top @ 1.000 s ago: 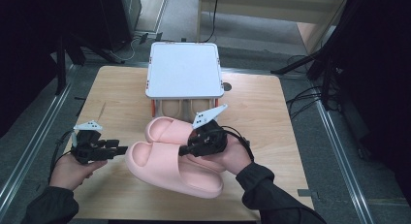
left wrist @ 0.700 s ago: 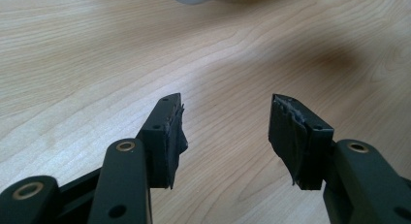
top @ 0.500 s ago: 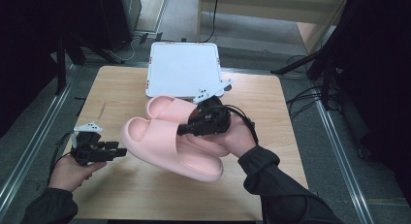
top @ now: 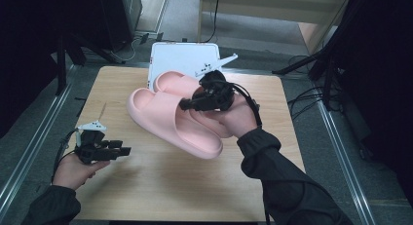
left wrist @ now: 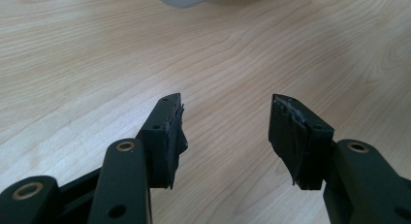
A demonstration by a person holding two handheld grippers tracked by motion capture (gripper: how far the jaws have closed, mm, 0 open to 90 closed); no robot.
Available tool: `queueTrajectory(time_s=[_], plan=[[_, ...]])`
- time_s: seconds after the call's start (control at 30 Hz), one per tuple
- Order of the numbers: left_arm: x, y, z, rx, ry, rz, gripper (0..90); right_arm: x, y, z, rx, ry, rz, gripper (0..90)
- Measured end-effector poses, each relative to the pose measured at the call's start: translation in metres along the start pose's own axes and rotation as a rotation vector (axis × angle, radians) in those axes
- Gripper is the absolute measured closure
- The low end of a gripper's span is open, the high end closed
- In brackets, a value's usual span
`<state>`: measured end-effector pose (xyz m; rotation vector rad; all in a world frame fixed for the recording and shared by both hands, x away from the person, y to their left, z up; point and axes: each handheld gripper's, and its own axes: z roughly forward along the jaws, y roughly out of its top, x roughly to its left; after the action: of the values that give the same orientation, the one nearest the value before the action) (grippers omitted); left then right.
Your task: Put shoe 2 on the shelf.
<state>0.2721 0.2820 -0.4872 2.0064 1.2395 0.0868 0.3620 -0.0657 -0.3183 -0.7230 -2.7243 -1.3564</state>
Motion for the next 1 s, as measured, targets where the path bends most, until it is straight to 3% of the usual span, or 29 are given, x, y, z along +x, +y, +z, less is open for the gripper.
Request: queueTrajectory(time_s=[0.23,0.33,0.37,0.47,0.57,0.63,0.8,0.9,1.0], plan=[[-0.003,0.012,0.011,0.009,-0.028,0.032,46.1,-0.016,0.016,0.004,0.004,-0.164,0.079,76.7],[-0.005,0.018,0.018,0.016,-0.044,0.049,46.2,-0.026,0.023,0.005,-0.014,-0.208,0.116,76.6],[-0.006,0.02,0.019,0.02,-0.045,0.056,46.4,-0.034,0.029,0.007,-0.017,-0.235,0.159,76.6],[-0.008,0.024,0.024,0.025,-0.057,0.068,46.5,-0.044,0.037,0.011,-0.022,-0.289,0.2,76.6],[-0.009,0.029,0.029,0.032,-0.072,0.077,46.6,-0.056,0.046,0.019,-0.039,-0.33,0.278,76.3],[-0.01,0.033,0.032,0.039,-0.08,0.086,46.5,-0.062,0.051,0.023,-0.043,-0.351,0.308,76.3],[-0.013,0.038,0.037,0.05,-0.094,0.106,46.5,-0.075,0.066,0.034,-0.044,-0.452,0.375,76.3],[-0.016,0.041,0.043,0.072,-0.111,0.107,46.7,-0.082,0.073,0.044,-0.036,-0.48,0.394,76.1],[-0.018,0.042,0.047,0.084,-0.12,0.118,46.8,-0.088,0.078,0.052,-0.045,-0.517,0.447,76.2]])
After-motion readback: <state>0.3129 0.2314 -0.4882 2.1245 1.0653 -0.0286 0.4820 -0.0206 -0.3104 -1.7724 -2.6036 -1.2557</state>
